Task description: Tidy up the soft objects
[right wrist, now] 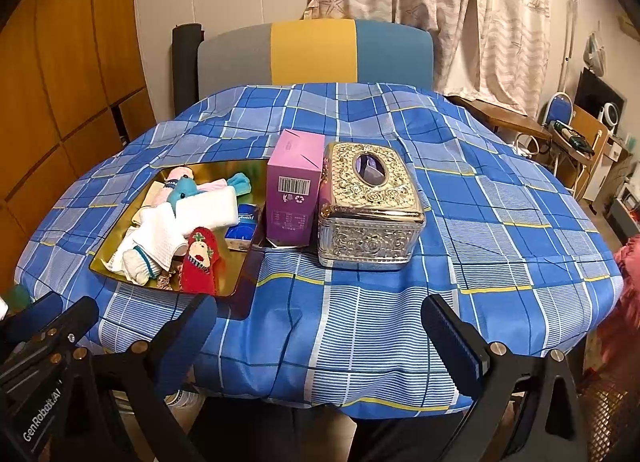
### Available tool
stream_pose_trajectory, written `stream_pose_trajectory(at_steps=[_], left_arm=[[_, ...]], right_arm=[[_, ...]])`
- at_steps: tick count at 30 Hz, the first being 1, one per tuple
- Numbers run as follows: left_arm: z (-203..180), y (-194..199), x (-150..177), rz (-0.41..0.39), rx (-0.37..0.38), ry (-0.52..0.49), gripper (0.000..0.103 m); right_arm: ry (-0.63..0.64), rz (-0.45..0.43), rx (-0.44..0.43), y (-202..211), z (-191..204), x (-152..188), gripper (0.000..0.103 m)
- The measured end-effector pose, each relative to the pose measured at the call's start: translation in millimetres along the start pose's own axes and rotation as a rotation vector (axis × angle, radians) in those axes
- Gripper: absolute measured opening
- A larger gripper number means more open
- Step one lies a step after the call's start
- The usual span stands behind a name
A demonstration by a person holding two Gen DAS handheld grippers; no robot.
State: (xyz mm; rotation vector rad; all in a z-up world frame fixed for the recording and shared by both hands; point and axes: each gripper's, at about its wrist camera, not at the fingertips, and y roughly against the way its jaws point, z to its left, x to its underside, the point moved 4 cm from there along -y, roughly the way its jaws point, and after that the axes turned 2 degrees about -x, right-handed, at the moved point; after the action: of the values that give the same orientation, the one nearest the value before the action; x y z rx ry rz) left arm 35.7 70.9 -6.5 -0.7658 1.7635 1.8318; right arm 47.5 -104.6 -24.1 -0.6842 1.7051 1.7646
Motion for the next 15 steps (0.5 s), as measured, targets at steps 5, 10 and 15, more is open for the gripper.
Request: stream_pose_trajectory(at_steps=[5, 10, 15], left_arm=[[-0.3, -1.0, -0.2, 0.000, 0.001, 0.000, 0.046], [0.1, -2.0, 0.1, 0.002, 0.001, -0.001, 0.046], [0.6, -3.8, 1.0, 0.009, 0.005, 0.004, 0.046]], right_arm=[[0.000, 0.004, -0.002, -1.1, 0.4, 0.2, 0.103], [0.002, 0.008, -0.001, -1.9, 1.3, 0.6, 0.103], [0.002, 0.011, -0.004, -2.0, 1.7, 1.0, 0.103]])
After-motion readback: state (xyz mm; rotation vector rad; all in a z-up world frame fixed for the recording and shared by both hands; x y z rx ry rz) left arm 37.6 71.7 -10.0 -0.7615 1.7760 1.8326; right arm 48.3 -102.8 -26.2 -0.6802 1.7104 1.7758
